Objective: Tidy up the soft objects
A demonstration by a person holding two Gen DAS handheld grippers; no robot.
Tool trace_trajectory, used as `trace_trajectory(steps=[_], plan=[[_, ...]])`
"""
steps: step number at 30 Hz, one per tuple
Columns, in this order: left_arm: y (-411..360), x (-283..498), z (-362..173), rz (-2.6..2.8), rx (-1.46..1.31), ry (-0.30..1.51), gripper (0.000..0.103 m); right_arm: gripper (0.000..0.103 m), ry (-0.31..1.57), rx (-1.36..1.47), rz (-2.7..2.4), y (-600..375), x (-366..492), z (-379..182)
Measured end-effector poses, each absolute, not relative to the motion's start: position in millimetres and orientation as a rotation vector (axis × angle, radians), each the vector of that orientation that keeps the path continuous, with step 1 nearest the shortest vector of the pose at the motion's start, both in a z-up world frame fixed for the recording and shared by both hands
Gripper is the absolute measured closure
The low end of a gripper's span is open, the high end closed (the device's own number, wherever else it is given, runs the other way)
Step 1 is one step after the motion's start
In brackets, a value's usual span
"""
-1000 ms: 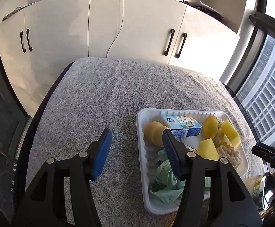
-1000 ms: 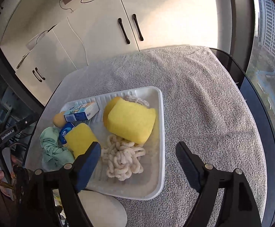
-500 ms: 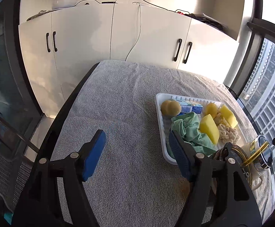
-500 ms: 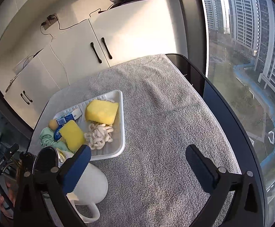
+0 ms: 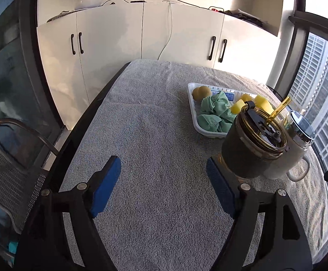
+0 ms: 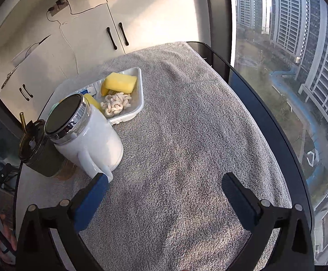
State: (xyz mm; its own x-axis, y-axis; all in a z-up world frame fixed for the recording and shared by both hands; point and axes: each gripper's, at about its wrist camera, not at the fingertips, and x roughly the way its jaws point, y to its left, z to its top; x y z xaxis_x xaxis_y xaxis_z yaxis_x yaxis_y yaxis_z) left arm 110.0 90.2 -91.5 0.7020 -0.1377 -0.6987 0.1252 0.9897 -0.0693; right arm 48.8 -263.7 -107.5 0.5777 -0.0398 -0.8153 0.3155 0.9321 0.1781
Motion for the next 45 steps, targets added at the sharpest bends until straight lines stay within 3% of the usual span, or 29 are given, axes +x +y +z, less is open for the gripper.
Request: trace_trajectory(steps=[7,16,31,45], plan=[[74.6,70.9,-100.6,-0.151,0.025,0.825,0.026,0.000,0.955,0.271,-0.200,-231.5,21.9,-107.9],[36.3,36.5,-70.3,-0.172,0.040,0.817,0.026,0.000,0.935,0.182,-0.270,-195.6,-2.7,-83.6],[13.4,22.6,-10.5,-0.221,0.006,0.727,0.026,0.000,0.816,0.145,-0.252,-174.0,-13.1,-21.6],[8.2,21.7,-2.8,-0.235,-0.004,0.730,0.026,0.000,0.816,0.136,-0.256,-175.0,-11.5,-19.0]])
